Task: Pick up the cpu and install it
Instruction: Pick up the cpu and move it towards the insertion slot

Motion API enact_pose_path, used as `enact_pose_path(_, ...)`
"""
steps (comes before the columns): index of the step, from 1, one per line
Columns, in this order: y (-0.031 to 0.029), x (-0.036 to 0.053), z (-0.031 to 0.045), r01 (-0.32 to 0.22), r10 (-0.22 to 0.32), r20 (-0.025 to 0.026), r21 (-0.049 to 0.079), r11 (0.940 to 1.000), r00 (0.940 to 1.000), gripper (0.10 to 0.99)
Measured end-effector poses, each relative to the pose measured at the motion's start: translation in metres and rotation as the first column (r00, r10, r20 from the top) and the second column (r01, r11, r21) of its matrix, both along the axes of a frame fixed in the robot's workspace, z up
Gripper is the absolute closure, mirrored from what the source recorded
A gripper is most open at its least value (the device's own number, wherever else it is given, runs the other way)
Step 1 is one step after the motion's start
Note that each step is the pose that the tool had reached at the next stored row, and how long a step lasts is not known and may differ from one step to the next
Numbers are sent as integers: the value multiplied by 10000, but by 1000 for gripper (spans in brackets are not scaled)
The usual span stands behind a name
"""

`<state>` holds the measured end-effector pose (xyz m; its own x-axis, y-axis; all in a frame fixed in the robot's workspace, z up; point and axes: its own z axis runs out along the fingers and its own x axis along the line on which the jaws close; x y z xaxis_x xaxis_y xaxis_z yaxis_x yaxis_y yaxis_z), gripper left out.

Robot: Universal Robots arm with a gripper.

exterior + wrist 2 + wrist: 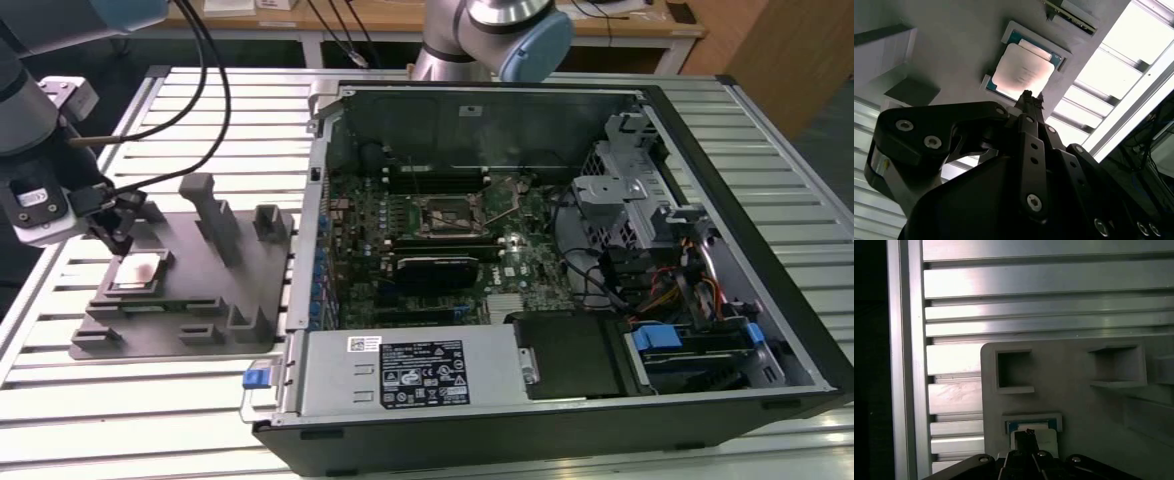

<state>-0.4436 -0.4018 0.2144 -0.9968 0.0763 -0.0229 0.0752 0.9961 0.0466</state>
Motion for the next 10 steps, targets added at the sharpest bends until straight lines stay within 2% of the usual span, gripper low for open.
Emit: enact_pose_path(10,-64,50,-74,1,-1,-7,0,10000,10000,980)
